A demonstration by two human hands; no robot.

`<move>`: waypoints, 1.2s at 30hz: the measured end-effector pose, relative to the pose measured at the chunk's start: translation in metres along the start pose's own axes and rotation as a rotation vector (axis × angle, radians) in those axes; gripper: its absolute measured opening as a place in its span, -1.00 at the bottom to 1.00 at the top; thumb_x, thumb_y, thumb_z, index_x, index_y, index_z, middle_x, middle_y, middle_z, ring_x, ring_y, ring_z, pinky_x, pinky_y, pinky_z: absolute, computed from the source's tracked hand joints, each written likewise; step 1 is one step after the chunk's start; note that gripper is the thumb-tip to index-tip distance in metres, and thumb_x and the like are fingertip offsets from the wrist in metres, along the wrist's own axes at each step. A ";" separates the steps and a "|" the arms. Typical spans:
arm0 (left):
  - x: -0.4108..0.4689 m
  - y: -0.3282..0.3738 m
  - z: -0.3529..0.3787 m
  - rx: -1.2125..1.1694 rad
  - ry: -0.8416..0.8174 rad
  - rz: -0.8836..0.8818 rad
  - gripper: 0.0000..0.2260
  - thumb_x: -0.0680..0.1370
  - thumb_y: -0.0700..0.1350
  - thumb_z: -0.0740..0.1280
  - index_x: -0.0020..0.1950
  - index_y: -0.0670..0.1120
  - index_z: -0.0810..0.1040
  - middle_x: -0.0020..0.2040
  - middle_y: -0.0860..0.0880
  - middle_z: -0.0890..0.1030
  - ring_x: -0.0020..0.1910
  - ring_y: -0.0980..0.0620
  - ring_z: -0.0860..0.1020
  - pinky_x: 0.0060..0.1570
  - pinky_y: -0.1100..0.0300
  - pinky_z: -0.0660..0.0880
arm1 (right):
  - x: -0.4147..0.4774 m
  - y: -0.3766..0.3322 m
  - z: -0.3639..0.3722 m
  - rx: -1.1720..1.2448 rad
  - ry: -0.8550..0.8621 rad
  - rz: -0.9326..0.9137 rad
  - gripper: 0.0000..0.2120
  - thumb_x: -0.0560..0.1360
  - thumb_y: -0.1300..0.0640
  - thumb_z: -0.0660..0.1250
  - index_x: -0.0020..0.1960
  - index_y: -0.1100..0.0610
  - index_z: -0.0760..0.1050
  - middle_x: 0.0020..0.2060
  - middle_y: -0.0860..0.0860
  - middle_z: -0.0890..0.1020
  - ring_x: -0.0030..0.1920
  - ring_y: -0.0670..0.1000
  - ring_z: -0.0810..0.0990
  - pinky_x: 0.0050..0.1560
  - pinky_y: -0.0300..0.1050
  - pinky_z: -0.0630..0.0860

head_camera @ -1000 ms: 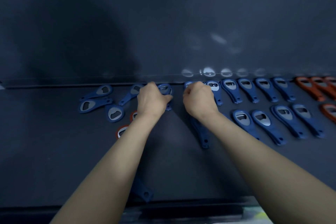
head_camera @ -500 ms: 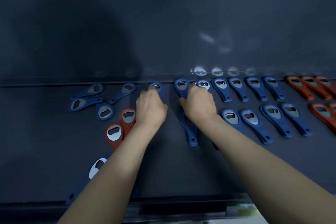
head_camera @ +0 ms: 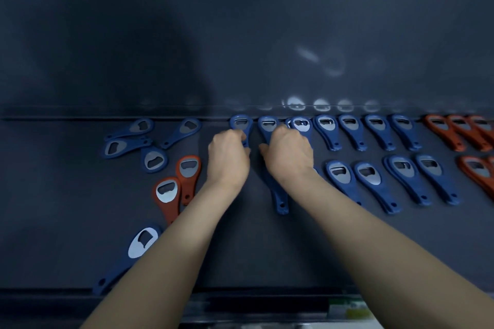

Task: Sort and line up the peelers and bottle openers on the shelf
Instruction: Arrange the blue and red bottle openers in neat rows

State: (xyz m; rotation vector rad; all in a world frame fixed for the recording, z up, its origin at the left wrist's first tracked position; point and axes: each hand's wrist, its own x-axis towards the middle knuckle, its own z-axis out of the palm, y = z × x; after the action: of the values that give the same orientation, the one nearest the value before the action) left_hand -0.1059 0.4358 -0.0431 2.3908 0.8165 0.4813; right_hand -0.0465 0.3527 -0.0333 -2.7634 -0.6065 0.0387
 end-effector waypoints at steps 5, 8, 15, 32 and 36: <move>0.010 -0.029 -0.028 -0.026 0.094 -0.045 -0.89 0.48 -0.21 0.35 -0.03 -0.15 0.62 -0.02 -0.16 0.64 0.00 -0.16 0.57 -0.02 0.07 0.48 | 0.007 -0.017 0.001 -0.096 0.081 -0.273 -0.83 0.53 0.22 0.21 0.09 0.24 0.46 0.06 0.17 0.54 0.12 0.16 0.43 0.11 -0.08 0.34; 0.020 -0.065 -0.058 0.177 0.159 -0.080 -0.84 0.48 -0.26 0.30 0.01 -0.20 0.62 0.02 -0.25 0.60 0.02 -0.24 0.53 -0.05 0.01 0.43 | 0.010 -0.039 0.003 0.012 -0.026 -0.380 -0.81 0.53 0.20 0.23 0.09 0.26 0.48 0.06 0.19 0.53 0.11 0.18 0.43 0.03 -0.09 0.34; 0.030 -0.134 -0.108 0.301 0.037 -0.240 -0.64 0.53 -0.29 0.22 0.33 -0.14 0.46 0.31 -0.23 0.39 0.25 -0.26 0.37 0.19 -0.07 0.34 | 0.024 -0.101 0.025 0.034 -0.210 -0.474 -0.69 0.56 0.15 0.20 0.28 0.17 0.43 0.17 0.22 0.48 0.20 0.24 0.42 0.10 -0.01 0.40; 0.049 -0.166 -0.133 0.017 -0.021 -0.270 -0.87 0.44 -0.22 0.42 -0.10 -0.06 0.51 -0.07 -0.08 0.56 -0.12 -0.02 0.50 -0.19 0.19 0.36 | 0.026 -0.142 0.032 0.035 -0.229 -0.356 -0.63 0.44 0.44 0.19 0.23 0.27 0.37 0.17 0.28 0.43 0.16 0.27 0.45 0.05 0.00 0.43; 0.064 -0.162 -0.133 0.095 0.057 -0.269 -0.88 0.47 -0.23 0.35 -0.15 -0.10 0.41 -0.18 -0.06 0.49 -0.25 -0.03 0.45 -0.35 0.18 0.31 | 0.031 -0.138 0.030 0.090 -0.281 -0.233 -0.84 0.42 0.41 0.24 -0.01 0.28 0.41 0.05 0.24 0.53 0.12 0.26 0.50 -0.06 -0.05 0.43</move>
State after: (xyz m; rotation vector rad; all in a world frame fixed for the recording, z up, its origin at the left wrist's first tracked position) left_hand -0.1952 0.6358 -0.0290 2.3130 1.1906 0.4102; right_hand -0.0767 0.4928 -0.0185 -2.6011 -0.9696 0.3970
